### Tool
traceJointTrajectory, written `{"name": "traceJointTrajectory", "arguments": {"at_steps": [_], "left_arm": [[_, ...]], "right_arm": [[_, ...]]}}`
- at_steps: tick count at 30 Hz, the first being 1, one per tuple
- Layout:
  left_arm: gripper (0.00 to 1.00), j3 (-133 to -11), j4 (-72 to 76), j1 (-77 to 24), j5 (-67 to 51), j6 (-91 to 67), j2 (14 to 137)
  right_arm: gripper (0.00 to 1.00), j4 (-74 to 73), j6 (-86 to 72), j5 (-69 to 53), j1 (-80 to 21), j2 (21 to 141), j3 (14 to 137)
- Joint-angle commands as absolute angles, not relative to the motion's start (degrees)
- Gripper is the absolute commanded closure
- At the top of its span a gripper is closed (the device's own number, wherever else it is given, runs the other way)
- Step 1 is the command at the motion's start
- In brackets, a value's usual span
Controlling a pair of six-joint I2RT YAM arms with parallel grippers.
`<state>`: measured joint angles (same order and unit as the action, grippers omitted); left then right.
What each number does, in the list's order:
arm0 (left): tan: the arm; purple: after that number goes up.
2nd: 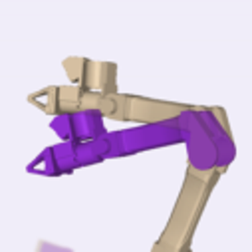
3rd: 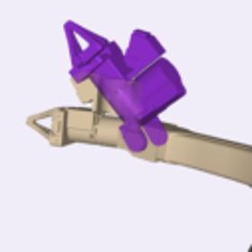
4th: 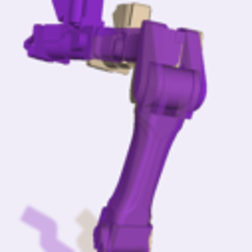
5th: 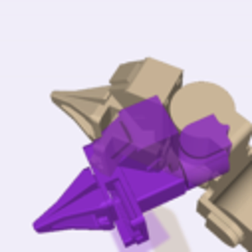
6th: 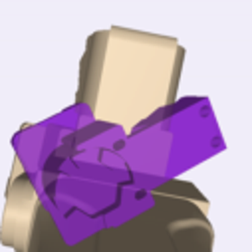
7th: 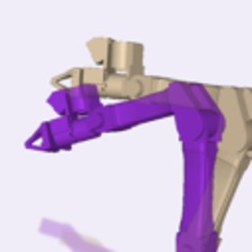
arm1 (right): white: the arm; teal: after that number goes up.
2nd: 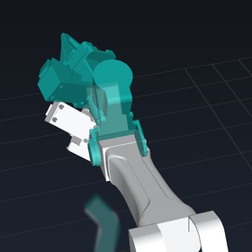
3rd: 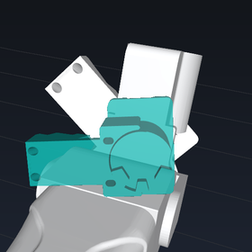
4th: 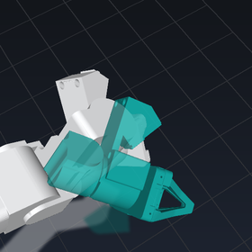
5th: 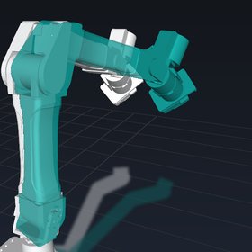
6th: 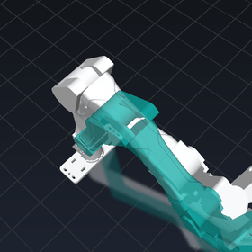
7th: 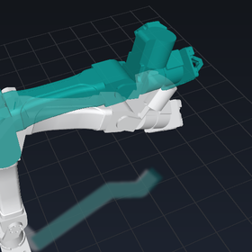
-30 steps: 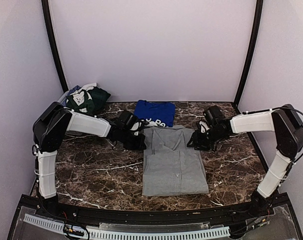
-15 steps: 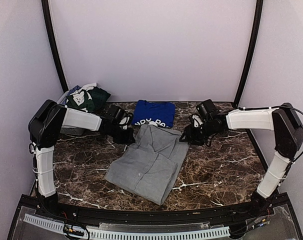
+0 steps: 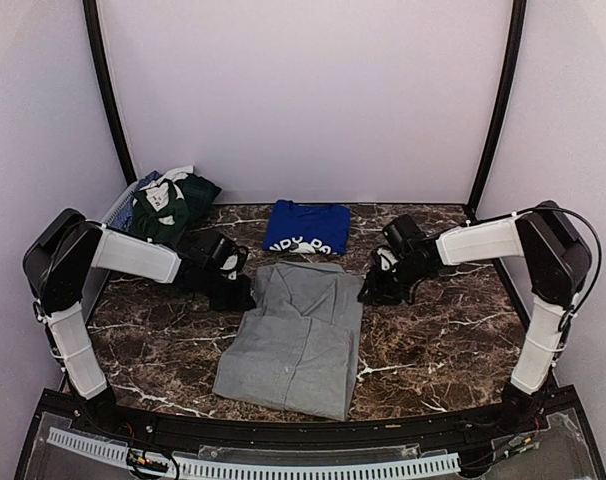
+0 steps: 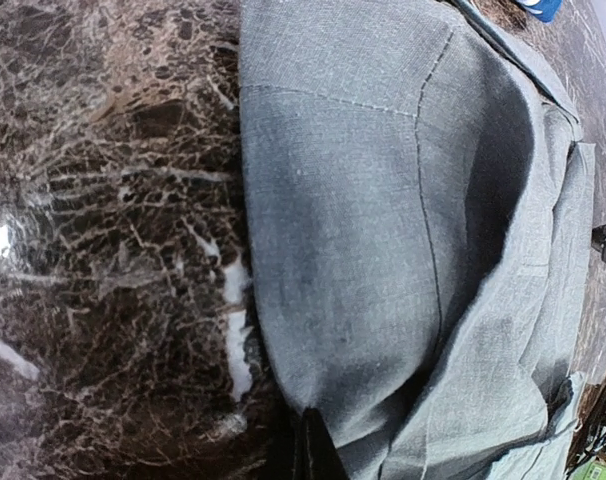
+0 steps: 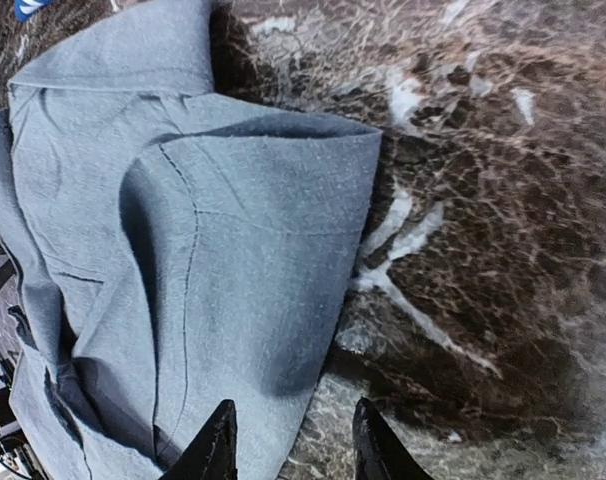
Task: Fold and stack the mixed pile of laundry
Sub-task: Move the 2/3-rectangle-folded shirt to the center of the board, then smooth out the 2/3-rectangle-folded shirt at the center of the board.
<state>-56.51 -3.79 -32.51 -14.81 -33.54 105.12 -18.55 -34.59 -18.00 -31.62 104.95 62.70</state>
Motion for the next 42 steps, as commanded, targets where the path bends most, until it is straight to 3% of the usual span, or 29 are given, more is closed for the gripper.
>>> {"name": "traceJointTrajectory", "arguments": {"at_steps": [1, 4, 7, 20, 21, 22, 25, 28, 31, 34, 42], "left_arm": [[1.0, -54.2, -6.5, -34.9, -13.2, -36.9, 104.9], [1.0, -54.5, -6.3, -35.7, -13.1, -38.0, 105.0], [1.0, -55.0, -5.9, -36.5, -13.3, -38.5, 105.1], [1.0, -63.7, -9.3, -36.2, -10.2, -36.1, 110.1], [0.96, -64.9, -9.8, -36.1, -9.8, -35.8, 110.4], [0.91, -65.4, -11.2, -35.8, -9.6, -35.7, 110.3], [0.61, -64.2, -12.5, -35.6, -8.4, -34.8, 105.4], [0.4, -59.2, -10.6, -35.7, -9.9, -34.3, 95.2], [0.34, -51.2, -7.4, -36.2, -15.4, -35.1, 87.3], [0.3, -45.8, -6.2, -39.3, -18.8, -36.5, 80.9], [0.3, -35.7, -2.8, -52.5, -19.8, -43.6, 76.9]], "right_arm": [[0.64, -18.4, -33.8, -18.0, -32.7, 109.5, 67.9], [0.72, -18.9, -33.5, -16.1, -32.8, 111.1, 69.0], [0.99, -19.0, -33.1, -15.1, -32.7, 112.6, 70.1], [1.0, -21.6, -27.7, -11.0, -27.9, 117.7, 82.2], [1.0, -22.2, -27.2, -11.6, -27.7, 117.6, 83.0], [0.97, -23.4, -26.7, -12.5, -27.6, 117.4, 83.9], [0.68, -25.0, -26.6, -15.2, -27.2, 112.6, 82.2], [0.37, -23.6, -27.6, -17.9, -27.2, 103.1, 75.4], [0.33, -24.4, -28.4, -22.3, -27.3, 94.7, 68.7], [0.35, -25.5, -29.8, -27.0, -28.6, 87.9, 61.4], [0.4, -27.9, -34.1, -31.7, -35.6, 76.7, 45.7]]}}
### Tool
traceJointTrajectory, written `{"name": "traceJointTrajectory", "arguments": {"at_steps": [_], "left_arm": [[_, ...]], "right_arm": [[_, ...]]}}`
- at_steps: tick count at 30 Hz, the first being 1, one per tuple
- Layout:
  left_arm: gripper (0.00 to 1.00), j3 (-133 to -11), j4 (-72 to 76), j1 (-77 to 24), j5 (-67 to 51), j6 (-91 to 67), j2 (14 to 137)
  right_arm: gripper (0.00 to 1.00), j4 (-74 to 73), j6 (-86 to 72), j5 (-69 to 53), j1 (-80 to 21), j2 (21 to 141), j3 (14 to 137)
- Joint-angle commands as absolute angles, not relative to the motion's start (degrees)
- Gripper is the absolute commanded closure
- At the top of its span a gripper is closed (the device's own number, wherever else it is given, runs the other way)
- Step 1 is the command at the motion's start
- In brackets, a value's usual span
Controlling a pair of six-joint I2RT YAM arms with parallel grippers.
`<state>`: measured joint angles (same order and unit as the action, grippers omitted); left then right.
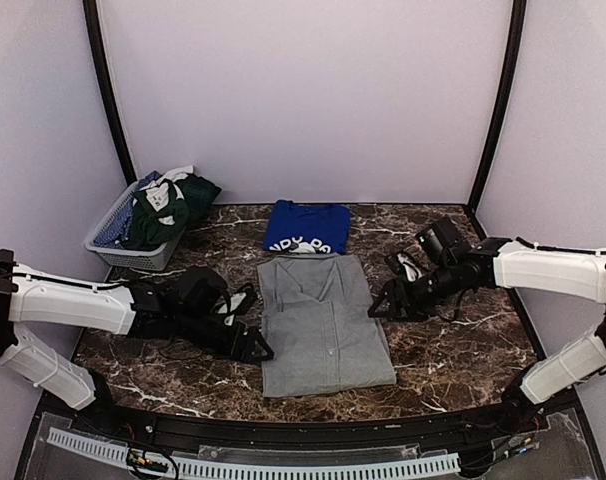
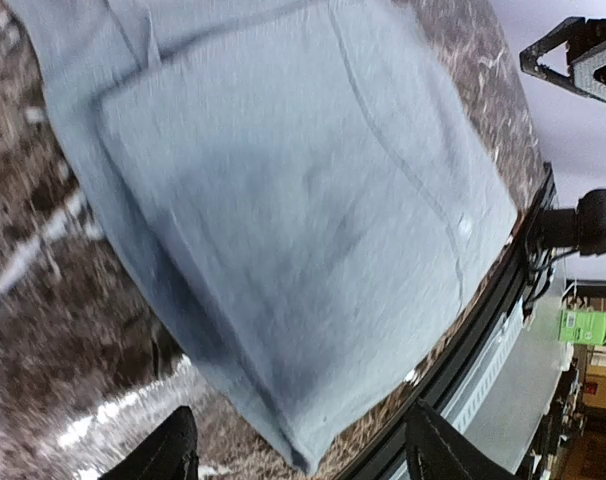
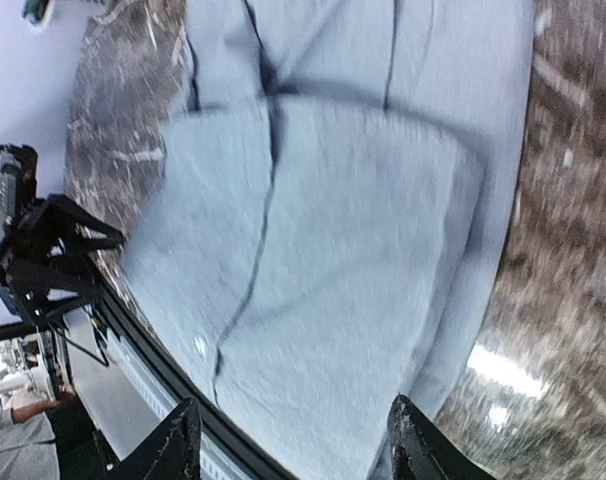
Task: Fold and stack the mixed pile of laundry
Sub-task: Smooth out the 2/3-rectangle-folded shirt at the center of the board.
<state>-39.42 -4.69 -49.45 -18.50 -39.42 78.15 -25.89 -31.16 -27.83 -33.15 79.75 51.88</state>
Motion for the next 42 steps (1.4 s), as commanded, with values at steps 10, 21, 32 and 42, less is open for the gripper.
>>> {"name": "traceJointTrajectory", "arguments": {"at_steps": [10, 21, 32, 42], "left_arm": [[0.34, -33.8, 5.5, -60.7, -19.0, -48.5, 79.7], [0.59, -32.9, 6.6, -61.5, -20.0, -50.3, 80.6], [0.52, -32.8, 2.9, -61.5, -14.3, -51.9, 81.0], [0.99, -34.7, 7.1, -61.3, -22.4, -54.4, 84.7]], "right_arm": [[0.43, -26.1, -35.1, -34.9, -38.1, 75.0, 39.4], [0.5, -27.6, -33.2, -36.2, -41.0, 77.1, 37.8], [0.57, -26.3, -33.1, -35.3, -41.7, 78.8, 36.6], [0.97, -26.3, -32.9, -36.8, -42.0, 78.7, 36.9]]}}
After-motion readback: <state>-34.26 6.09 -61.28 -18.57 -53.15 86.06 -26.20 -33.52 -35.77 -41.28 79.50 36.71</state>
